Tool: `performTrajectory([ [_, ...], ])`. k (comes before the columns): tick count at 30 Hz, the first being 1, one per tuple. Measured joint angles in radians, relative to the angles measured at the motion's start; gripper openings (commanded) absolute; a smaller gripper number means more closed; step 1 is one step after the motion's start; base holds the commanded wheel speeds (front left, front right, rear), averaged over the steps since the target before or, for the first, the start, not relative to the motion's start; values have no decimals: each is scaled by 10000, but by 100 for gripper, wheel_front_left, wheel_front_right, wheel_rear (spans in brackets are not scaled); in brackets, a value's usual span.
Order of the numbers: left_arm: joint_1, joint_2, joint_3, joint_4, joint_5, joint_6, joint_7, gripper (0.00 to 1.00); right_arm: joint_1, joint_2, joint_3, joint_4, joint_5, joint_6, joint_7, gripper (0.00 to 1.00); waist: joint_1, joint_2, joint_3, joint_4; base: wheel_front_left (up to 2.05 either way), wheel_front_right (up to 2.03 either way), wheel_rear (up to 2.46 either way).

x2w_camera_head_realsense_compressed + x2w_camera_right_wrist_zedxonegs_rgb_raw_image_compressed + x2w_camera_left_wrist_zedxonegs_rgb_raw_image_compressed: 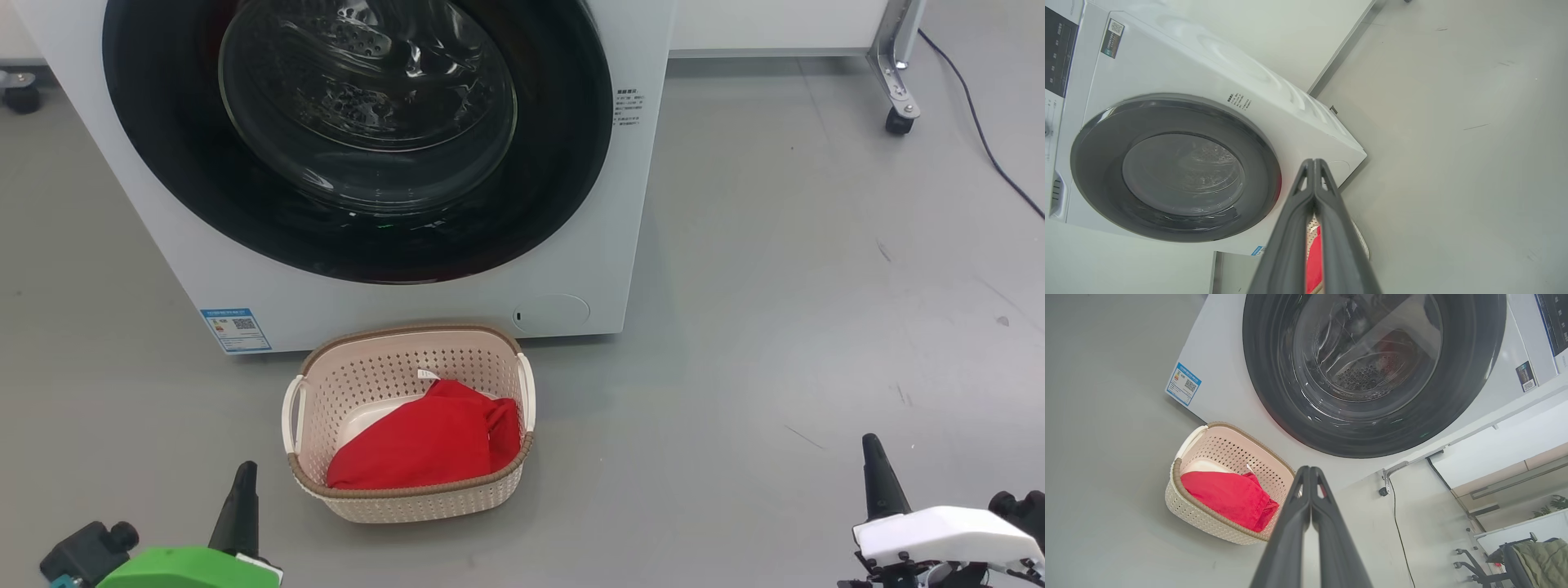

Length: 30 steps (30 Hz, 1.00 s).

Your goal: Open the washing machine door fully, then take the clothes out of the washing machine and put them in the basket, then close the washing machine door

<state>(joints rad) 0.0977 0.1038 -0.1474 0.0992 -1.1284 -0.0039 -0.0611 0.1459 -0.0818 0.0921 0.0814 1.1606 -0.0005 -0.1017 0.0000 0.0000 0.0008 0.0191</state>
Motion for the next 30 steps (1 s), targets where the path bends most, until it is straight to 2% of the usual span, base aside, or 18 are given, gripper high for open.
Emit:
performTrajectory([
  [30, -919, 38, 815, 989, -4270, -765, 596, 0, -1303, -293, -727, 1097, 4111, 790, 784, 0, 0, 0, 32, -147, 0, 0, 0],
])
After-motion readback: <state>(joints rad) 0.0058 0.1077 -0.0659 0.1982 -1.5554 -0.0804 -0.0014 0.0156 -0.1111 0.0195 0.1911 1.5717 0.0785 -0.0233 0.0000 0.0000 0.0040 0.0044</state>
